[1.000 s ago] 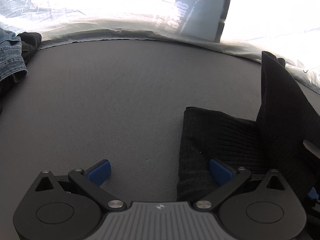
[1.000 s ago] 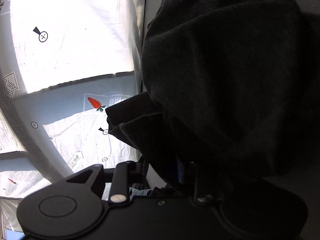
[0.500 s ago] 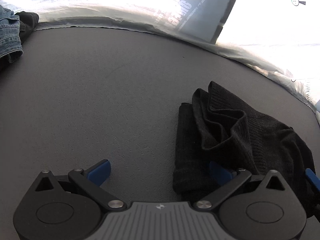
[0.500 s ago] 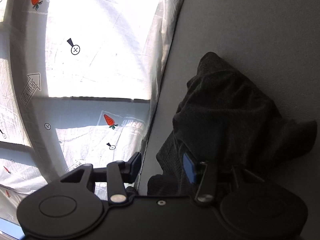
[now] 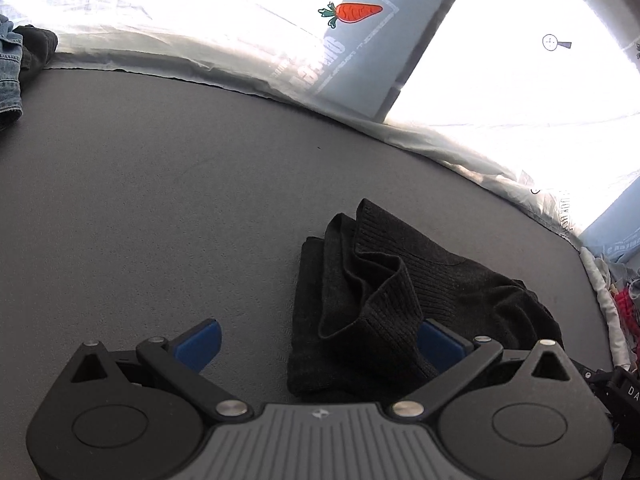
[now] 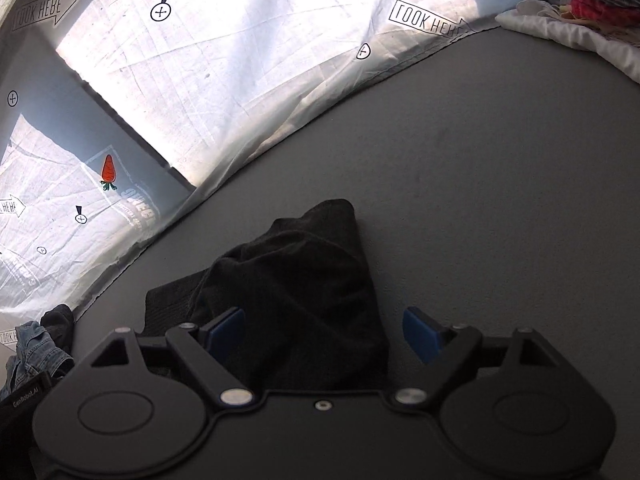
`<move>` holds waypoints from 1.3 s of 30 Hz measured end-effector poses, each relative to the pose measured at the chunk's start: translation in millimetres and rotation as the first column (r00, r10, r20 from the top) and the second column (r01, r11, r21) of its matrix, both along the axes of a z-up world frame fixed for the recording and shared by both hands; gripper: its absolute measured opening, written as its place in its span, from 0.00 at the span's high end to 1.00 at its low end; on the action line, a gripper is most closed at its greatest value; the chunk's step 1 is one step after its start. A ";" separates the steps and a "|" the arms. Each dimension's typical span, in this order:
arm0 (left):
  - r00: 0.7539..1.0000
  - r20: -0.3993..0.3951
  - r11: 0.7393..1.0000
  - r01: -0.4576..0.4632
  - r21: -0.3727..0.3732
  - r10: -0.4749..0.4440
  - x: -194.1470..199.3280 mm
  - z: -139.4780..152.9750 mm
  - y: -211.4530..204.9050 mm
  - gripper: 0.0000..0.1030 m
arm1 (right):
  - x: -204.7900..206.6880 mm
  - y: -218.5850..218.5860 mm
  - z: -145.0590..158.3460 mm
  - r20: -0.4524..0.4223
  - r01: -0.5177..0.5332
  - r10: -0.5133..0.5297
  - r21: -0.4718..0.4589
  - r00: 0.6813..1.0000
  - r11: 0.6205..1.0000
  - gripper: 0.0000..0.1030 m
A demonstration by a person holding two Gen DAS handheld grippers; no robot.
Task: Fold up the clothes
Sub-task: 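Grasp the folded black sweater with both grippers side by side, then lift the sweater with both grippers and carry it to the grey clothes pile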
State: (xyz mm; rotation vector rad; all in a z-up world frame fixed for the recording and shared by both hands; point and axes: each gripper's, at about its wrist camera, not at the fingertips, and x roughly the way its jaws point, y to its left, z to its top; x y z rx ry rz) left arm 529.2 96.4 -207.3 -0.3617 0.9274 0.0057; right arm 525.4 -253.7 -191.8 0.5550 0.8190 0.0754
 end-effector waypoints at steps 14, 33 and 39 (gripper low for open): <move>0.997 -0.053 0.998 0.053 0.045 -0.051 24.4 -18.4 -18.5 0.01 | 16.5 31.1 -8.6 -0.041 -0.128 0.122 -0.248 0.992 0.960 0.09; 0.959 0.228 0.979 0.188 -0.079 -0.166 -39.4 68.7 -49.3 0.78 | -35.4 75.3 76.4 0.200 -0.185 0.253 -0.303 0.947 0.935 0.84; 0.910 0.324 0.954 0.293 -0.064 -0.257 -94.9 103.3 -66.8 0.78 | -81.9 91.8 110.4 0.279 -0.177 0.256 -0.280 0.925 0.944 0.84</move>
